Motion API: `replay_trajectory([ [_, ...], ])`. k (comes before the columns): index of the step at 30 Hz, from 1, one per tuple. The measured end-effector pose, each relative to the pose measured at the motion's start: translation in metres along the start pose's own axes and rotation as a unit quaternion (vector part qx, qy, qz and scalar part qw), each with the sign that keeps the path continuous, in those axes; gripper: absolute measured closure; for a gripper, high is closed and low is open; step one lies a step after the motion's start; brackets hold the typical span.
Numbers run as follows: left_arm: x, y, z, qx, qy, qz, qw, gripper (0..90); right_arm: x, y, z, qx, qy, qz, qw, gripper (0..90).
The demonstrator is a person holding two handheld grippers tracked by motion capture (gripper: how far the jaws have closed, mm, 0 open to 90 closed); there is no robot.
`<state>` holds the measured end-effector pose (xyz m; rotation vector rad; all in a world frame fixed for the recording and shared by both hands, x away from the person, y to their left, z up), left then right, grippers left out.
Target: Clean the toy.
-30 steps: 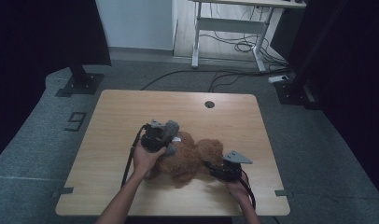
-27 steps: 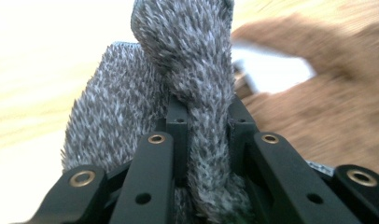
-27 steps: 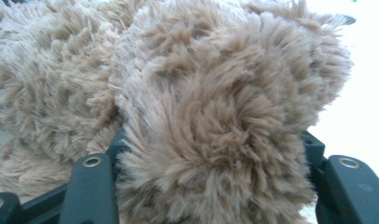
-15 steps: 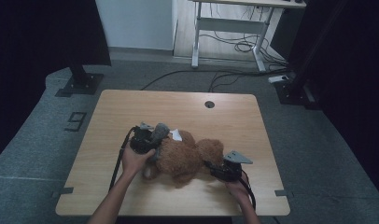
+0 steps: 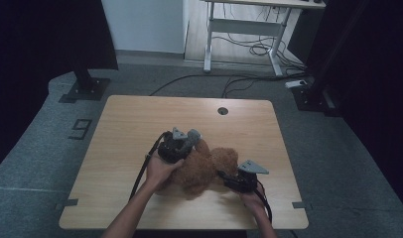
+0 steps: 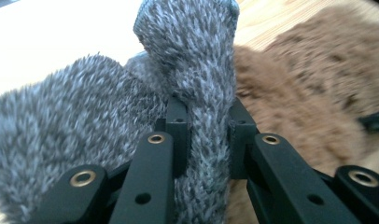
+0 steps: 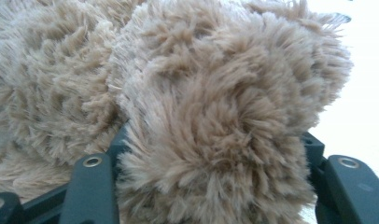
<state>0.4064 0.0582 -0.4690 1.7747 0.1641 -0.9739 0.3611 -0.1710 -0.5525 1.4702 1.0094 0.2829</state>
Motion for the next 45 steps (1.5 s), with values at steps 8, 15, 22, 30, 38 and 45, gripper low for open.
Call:
replay_trajectory([
  [8, -0.005, 0.004, 0.021, 0.0, -0.033, 0.02, 0.9993, 75.6, 0.0, 0.0, 0.0, 0.0, 0.0, 0.0, 1.0, 37.9],
  [15, -0.006, -0.003, 0.008, -0.001, 0.004, 0.011, 0.9999, 76.2, 0.0, 0.0, 0.0, 0.0, 0.002, 0.002, 1.0, 37.7],
  [22, -0.013, -0.012, -0.026, -0.038, 0.046, -0.002, 0.9982, 76.3, 0.0, 0.0, 0.0, 0.002, 0.004, 0.0, 1.0, 37.7],
  [30, -0.054, 0.018, 0.012, -0.021, -0.018, 0.082, 0.9962, 76.4, 0.0, 0.0, 0.001, 0.004, 0.004, 0.001, 1.0, 37.6],
  [38, -0.026, 0.024, 0.062, 0.024, -0.041, 0.054, 0.9974, 76.1, 0.0, 0.0, 0.001, 0.005, 0.005, 0.001, 1.0, 37.6],
  [45, 0.004, -0.003, 0.037, -0.035, -0.055, 0.026, 0.9975, 76.0, 0.0, 0.001, 0.001, 0.005, 0.008, 0.003, 1.0, 37.3],
])
Point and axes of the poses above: each handheld gripper's, and its own axes: x roughly forward along the jaws, y roughly out of its top, z roughly to its right, the point moved 4 cm from there along x, roughly forward along the jaws, and after that the axes turned 12 degrees about y, right-handed, at the moved point
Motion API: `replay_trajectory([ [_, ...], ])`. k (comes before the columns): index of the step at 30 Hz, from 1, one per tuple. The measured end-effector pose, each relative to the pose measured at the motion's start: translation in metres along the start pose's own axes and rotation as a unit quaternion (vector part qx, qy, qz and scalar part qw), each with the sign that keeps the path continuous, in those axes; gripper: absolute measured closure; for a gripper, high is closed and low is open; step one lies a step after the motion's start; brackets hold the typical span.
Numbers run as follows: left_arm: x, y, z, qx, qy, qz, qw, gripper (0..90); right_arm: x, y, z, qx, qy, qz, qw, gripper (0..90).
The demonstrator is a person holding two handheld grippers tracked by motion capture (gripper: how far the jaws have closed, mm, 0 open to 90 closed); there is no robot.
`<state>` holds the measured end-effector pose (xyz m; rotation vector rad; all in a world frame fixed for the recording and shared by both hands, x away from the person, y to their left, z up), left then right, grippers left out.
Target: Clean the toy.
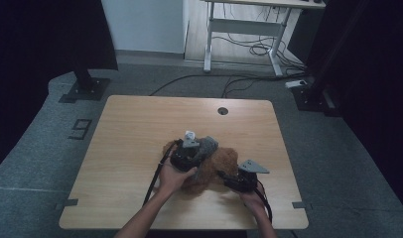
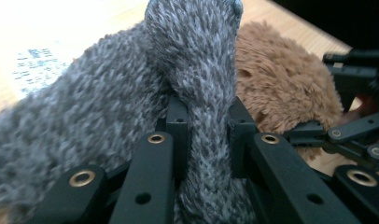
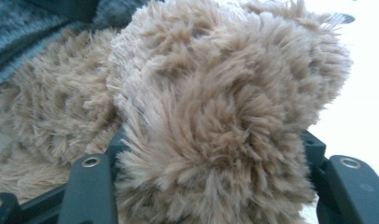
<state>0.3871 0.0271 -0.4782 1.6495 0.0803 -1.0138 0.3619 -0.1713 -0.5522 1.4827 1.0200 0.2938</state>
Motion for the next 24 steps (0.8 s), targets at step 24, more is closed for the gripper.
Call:
replay_trajectory([
  [24, -0.038, -0.066, -0.088, -0.081, 0.066, -0.023, 0.9943, 74.9, 0.0, 0.0, 0.001, 0.003, -0.001, 0.004, 1.0, 37.1],
])
Point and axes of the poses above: each handheld gripper's, and its own axes: x roughly forward along the jaws, y roughly out of its top, z roughly to its right, the point moved 4 cm from there along x, roughly forward along the jaws, and after that the axes turned 12 degrees about y, right-handed, at the moved point
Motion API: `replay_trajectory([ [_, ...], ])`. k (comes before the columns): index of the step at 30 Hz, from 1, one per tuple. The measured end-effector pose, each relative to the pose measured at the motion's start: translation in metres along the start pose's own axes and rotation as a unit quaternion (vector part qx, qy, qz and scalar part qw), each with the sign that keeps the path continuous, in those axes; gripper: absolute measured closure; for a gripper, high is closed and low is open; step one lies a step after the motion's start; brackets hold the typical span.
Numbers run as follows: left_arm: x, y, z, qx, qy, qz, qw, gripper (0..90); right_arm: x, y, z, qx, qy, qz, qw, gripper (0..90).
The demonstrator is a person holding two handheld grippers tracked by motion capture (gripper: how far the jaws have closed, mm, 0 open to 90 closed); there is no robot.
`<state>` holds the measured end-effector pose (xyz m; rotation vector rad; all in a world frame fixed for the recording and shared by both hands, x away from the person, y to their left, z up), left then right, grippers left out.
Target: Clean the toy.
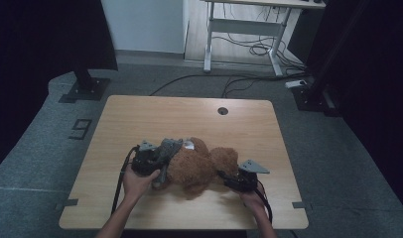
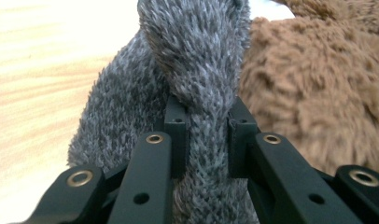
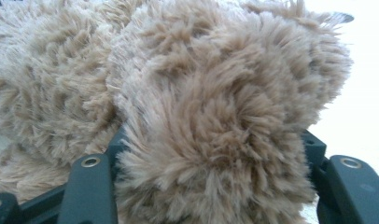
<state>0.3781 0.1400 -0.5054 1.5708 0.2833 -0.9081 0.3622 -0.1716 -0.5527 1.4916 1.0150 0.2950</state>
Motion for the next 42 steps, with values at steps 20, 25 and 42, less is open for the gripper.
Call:
replay_trajectory([
  [20, 0.02, -0.011, 0.012, -0.068, -0.072, -0.028, 0.9947, 76.3, 0.001, 0.0, 0.001, 0.014, 0.021, 0.021, 0.9995, 41.6],
  [25, 0.023, -0.006, 0.009, -0.095, -0.098, -0.013, 0.9905, 77.6, 0.004, 0.007, -0.004, -0.009, 0.015, 0.032, 0.9994, 45.9],
  [42, 0.048, 0.02, -0.009, -0.109, -0.092, 0.024, 0.9894, 78.0, 0.038, 0.026, 0.023, -0.099, -0.029, 0.032, 0.9941, 45.0],
])
Point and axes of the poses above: each handheld gripper's, and its own axes: x roughly forward along the jaws, y roughly out of its top, z roughly to its right, the point moved 4 cm from there along x, roughly forward along the jaws, and after that the axes turned 12 degrees about y, right-handed, at the moved point
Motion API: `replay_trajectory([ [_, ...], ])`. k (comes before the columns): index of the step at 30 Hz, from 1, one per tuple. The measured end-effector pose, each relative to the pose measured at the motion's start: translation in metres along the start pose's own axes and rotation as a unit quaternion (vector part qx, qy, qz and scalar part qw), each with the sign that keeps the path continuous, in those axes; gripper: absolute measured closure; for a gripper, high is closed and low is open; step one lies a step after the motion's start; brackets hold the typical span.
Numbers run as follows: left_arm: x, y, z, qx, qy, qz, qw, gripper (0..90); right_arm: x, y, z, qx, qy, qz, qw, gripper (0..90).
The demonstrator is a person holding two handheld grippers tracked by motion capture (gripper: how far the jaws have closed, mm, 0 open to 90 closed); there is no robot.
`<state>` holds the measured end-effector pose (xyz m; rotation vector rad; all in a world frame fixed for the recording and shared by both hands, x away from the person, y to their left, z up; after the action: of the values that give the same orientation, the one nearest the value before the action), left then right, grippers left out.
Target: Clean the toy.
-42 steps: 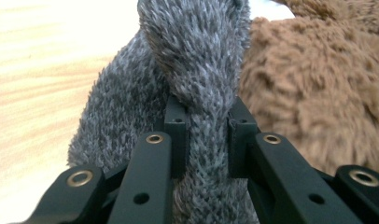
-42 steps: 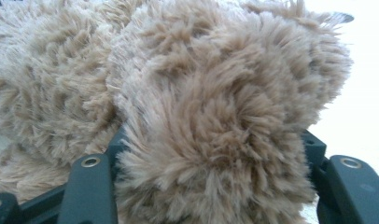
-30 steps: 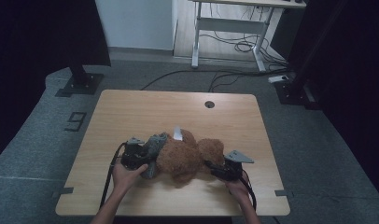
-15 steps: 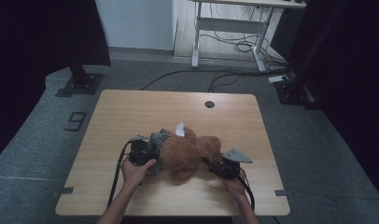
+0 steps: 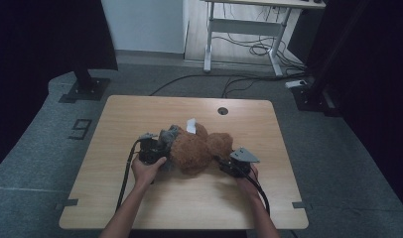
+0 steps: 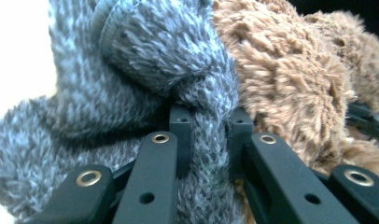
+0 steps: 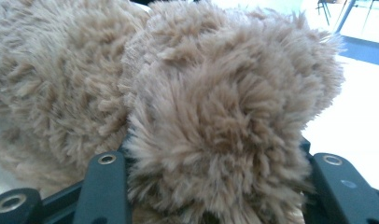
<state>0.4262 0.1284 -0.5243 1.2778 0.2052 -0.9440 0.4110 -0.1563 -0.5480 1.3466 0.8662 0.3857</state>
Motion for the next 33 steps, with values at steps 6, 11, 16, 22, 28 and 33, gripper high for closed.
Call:
replay_trajectory([
  [6, -0.014, -0.016, 0.01, 0.03, 0.0, 0.001, 0.9995, 77.7, -0.018, -0.015, -0.011, 0.001, 0.017, -0.002, 0.9998, 44.3],
  [11, -0.028, -0.035, 0.016, 0.05, -0.002, 0.0, 0.9987, 77.3, -0.031, -0.023, -0.021, -0.003, 0.027, -0.009, 0.9996, 44.3],
  [16, -0.047, -0.021, 0.021, 0.056, 0.003, 0.014, 0.9983, 76.5, -0.037, -0.027, -0.026, -0.016, 0.023, -0.017, 0.9995, 44.5],
  [22, -0.069, 0.022, 0.055, 0.095, 0.001, 0.06, 0.9937, 75.9, -0.039, -0.028, -0.026, -0.017, 0.028, -0.022, 0.9992, 44.8],
  [28, -0.041, 0.033, 0.084, 0.124, 0.006, 0.033, 0.9917, 75.4, -0.041, -0.029, -0.026, -0.019, 0.031, -0.026, 0.999, 44.7],
  [33, -0.017, 0.013, 0.084, 0.131, 0.032, 0.022, 0.9907, 76.5, -0.042, -0.03, -0.026, -0.015, 0.035, -0.028, 0.9989, 44.0],
])
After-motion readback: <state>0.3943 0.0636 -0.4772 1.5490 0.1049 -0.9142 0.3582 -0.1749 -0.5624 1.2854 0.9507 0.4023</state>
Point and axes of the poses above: each handheld gripper's, and its own axes: x roughly forward along the jaws, y roughly out of its top, z roughly to its right, the point moved 4 cm from there along x, roughly forward along the jaws, and after that the axes turned 12 degrees about y, right-handed, at the moved point
